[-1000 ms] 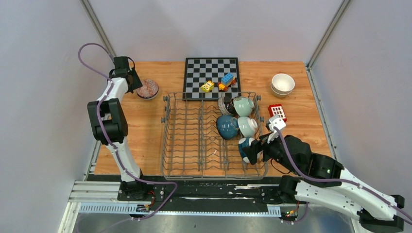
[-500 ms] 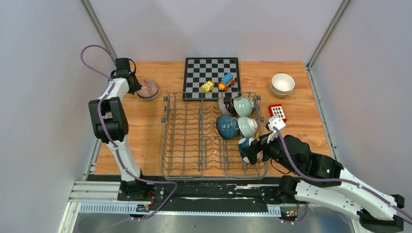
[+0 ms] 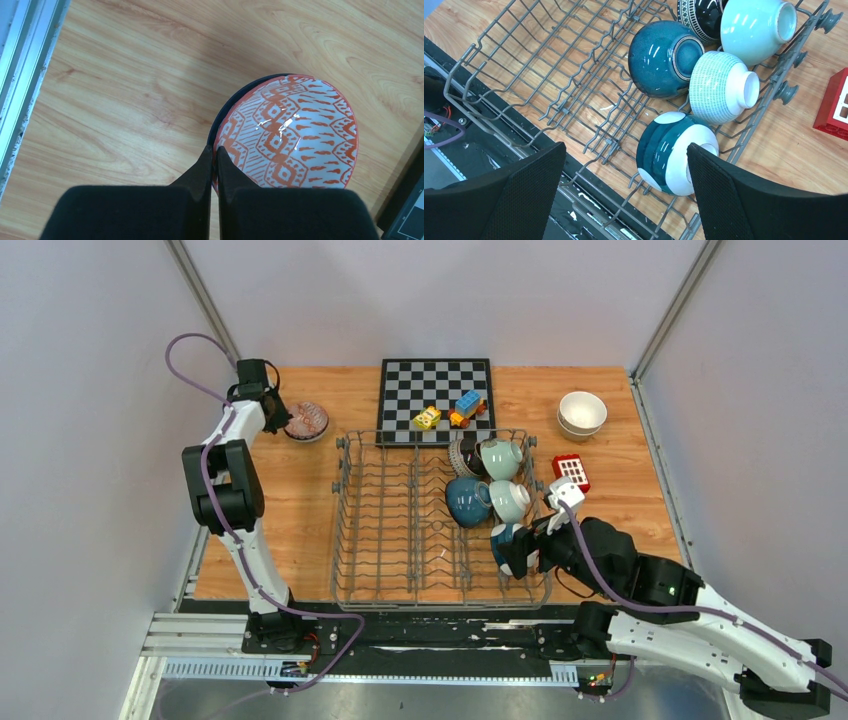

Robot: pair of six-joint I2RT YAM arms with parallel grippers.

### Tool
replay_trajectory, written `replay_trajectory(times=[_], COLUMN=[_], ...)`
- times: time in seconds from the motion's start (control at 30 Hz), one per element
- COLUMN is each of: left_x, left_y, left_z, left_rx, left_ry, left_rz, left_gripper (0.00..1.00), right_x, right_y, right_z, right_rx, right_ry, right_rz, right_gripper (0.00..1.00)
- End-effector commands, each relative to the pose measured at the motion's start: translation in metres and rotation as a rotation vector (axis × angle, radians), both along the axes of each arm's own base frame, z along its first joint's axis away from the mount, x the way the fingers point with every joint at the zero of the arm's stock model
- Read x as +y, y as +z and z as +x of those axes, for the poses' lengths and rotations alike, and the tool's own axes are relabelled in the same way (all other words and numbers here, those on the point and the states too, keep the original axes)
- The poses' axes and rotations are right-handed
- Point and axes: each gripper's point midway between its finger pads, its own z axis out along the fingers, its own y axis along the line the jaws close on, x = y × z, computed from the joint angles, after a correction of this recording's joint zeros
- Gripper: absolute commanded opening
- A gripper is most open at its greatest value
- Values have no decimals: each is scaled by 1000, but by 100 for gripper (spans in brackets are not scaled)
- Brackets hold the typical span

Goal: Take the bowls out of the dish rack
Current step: Adjust the bowl in the bowl.

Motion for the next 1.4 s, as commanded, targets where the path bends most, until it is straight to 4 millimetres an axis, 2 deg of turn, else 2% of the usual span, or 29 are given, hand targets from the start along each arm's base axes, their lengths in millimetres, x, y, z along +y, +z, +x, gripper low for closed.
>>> replay_trajectory(times=[0.0, 0.3, 0.57, 0.9, 1.13, 1.37], left_x=[-6, -12, -14, -13, -18, -19], left_y=[7, 26, 33, 52, 52, 38], left_z=[14, 17, 10, 4, 3, 2], left_rx=[-44, -94, -119, -161, -185, -217], left_ry=[-7, -6, 5, 26, 38, 73], left_rz=[-36, -70, -90, -88, -139, -217], left_gripper=[0, 0, 0, 0, 0, 0], right_x=[-4, -3, -3, -3, -4, -5], right_y=[0, -1, 0, 0, 2, 3], right_z=[4, 4, 3, 1, -1, -2], right_rx=[-15, -13, -12, -8, -7, -5], right_ry=[-23, -19, -15, -7, -6, -6], right_rz=[-17, -14, -3, 13, 35, 41], right_gripper=[94, 95, 95, 94, 94, 94])
